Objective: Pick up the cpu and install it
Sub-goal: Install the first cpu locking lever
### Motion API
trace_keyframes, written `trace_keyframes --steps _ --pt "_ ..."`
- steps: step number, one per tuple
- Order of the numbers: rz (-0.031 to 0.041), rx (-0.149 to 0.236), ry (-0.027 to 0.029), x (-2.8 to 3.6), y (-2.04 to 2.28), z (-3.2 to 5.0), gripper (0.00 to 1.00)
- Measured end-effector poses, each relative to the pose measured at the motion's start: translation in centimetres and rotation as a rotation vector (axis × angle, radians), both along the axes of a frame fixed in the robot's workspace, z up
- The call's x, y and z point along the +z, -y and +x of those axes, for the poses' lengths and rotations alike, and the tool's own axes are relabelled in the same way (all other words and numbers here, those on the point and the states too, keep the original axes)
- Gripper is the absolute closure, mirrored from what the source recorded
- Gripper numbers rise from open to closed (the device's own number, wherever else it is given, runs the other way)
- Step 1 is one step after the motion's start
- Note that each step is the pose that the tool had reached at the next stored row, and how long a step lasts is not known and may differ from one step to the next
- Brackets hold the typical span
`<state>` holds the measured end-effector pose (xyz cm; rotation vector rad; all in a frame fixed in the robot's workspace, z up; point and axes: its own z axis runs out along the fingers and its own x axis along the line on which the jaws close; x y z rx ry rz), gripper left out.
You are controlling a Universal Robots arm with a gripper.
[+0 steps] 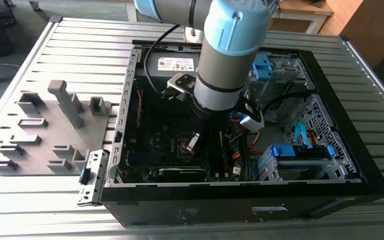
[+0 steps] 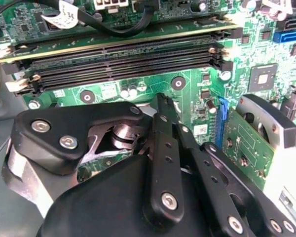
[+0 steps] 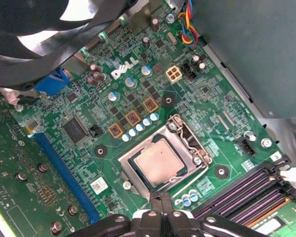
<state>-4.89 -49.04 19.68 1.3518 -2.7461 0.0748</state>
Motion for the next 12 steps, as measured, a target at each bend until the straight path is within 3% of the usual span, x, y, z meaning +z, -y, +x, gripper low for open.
trace_keyframes --steps 12 --pt "-0.0002 -0.011 -0.0001 -0.63 0.3 0.28 0.89"
